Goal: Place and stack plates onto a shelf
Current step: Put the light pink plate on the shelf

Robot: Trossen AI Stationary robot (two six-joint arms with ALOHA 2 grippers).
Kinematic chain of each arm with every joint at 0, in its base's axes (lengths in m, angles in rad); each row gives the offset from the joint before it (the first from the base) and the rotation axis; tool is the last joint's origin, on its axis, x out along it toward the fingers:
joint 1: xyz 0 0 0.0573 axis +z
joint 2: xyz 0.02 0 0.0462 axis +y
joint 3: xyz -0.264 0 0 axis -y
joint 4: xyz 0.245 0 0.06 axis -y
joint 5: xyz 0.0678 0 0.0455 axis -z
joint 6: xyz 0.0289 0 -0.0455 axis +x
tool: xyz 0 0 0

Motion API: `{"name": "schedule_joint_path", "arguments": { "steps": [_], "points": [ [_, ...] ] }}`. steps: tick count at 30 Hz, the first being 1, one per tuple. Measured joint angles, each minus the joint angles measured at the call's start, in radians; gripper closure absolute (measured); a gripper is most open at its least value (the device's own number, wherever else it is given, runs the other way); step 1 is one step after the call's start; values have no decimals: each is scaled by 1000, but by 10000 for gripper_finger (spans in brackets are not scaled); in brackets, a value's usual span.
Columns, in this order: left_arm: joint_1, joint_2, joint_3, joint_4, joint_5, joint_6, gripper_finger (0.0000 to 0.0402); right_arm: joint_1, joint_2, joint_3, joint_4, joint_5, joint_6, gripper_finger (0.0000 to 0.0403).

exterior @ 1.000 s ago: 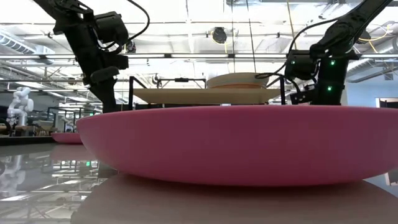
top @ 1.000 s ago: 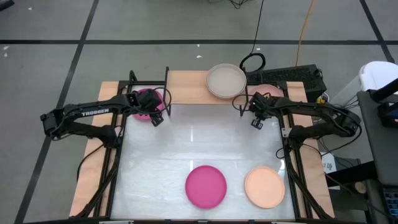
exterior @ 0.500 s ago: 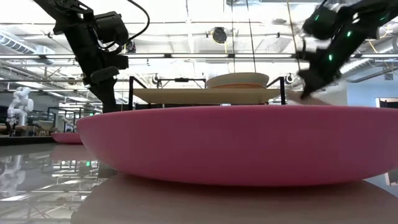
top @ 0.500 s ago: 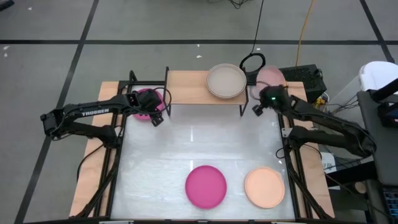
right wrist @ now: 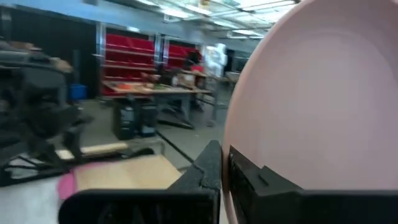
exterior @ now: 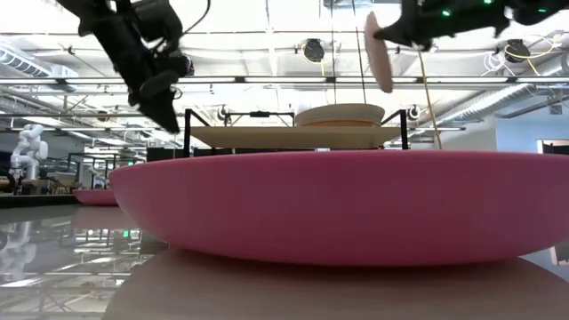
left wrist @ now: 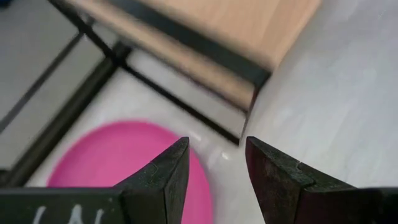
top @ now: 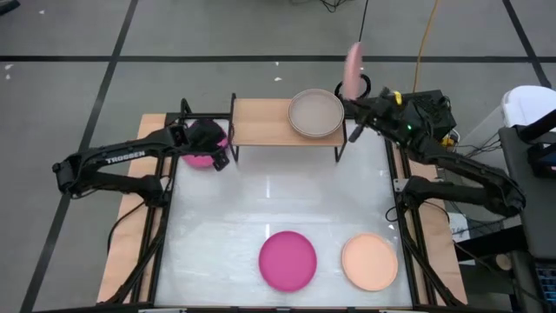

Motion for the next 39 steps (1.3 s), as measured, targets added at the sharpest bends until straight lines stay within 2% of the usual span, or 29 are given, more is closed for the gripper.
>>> {"name": "schedule_joint_path", "arguments": {
  "steps": [5, 14, 19, 30, 36, 39],
  "points": [
    [0, -41, 41, 2, 0, 27, 238, 41, 184, 152, 56, -71, -20, 403],
    [0, -122, 45, -3, -1, 29, 238, 113, 538, 452, 84, -322, -52, 403],
    [0, -179, 45, -4, -7, 28, 238, 137, 703, 554, 78, -431, -97, 403],
    [0, -209, 45, -42, -7, 24, 238, 149, 925, 598, 59, -462, -189, 403],
    [0, -209, 45, -42, -7, 23, 238, 170, 942, 598, -86, -450, -250, 403],
    [0, -209, 45, -42, -7, 23, 238, 188, 935, 599, -140, -381, -289, 403]
  ]
}}
